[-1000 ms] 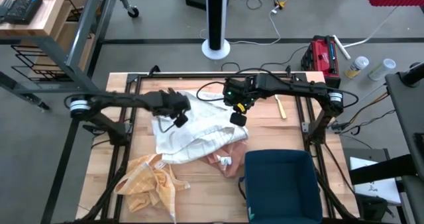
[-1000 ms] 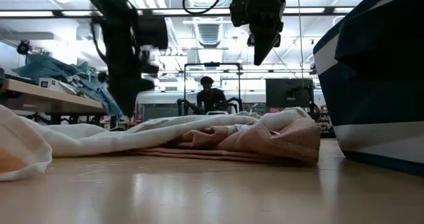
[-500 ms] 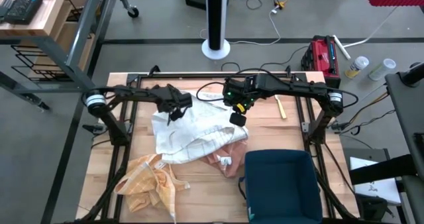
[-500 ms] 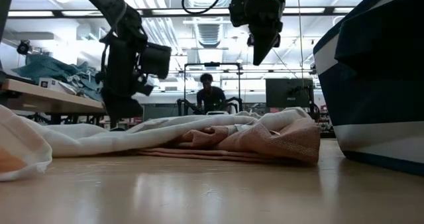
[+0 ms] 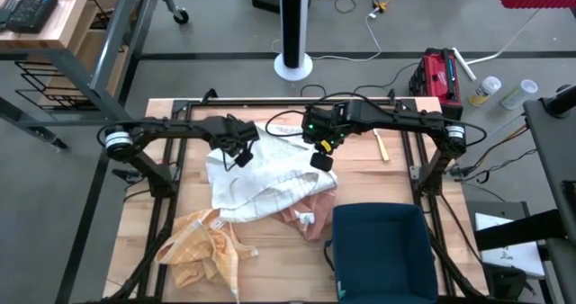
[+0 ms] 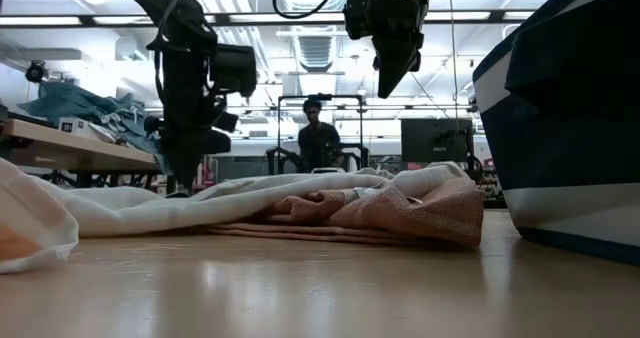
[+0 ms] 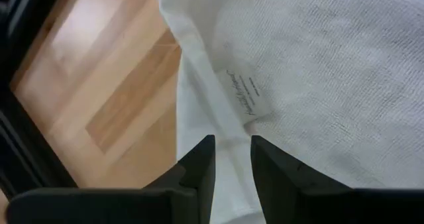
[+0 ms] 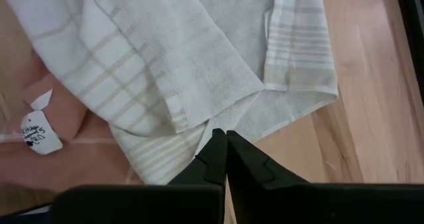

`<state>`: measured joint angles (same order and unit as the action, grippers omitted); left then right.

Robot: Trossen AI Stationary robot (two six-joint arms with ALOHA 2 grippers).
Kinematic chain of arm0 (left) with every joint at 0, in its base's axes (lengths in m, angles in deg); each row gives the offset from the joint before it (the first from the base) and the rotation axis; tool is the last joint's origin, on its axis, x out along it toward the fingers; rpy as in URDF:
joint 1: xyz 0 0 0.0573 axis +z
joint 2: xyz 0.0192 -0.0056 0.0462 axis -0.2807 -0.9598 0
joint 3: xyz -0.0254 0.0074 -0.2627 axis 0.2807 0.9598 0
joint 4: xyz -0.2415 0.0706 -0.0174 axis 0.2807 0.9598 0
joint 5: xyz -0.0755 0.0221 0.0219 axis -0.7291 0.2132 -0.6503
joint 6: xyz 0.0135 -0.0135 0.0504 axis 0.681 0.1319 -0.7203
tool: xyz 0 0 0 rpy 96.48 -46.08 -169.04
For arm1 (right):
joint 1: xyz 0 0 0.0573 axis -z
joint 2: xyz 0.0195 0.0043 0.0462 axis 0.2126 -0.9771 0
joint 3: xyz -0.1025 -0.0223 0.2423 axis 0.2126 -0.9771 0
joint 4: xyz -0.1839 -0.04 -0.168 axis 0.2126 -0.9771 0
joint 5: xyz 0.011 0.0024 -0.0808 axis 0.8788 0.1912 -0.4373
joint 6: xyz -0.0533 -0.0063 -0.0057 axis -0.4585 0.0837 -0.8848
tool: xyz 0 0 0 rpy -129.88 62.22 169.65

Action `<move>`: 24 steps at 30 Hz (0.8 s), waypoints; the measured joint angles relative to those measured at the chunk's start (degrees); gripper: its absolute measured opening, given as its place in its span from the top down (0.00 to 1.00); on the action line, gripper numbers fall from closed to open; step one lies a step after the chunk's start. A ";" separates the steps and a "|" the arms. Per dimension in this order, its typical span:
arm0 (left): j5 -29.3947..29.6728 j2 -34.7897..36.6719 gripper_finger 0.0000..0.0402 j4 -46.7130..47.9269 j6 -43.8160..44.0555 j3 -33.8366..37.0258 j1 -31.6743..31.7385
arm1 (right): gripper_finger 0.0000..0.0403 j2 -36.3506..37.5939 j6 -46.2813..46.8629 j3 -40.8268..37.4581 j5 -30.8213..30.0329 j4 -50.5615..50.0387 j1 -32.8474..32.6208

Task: Fold towel
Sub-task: Fold the white towel

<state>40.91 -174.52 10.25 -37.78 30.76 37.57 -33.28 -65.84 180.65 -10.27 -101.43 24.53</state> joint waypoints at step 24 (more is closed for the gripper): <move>1.56 -10.84 0.96 -3.22 -2.69 -0.05 0.16 | 0.99 -0.02 0.46 0.00 0.15 -0.35 -3.40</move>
<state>42.47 -185.36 7.03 -40.47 30.71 37.73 -33.30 -65.38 180.65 -10.12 -101.78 21.13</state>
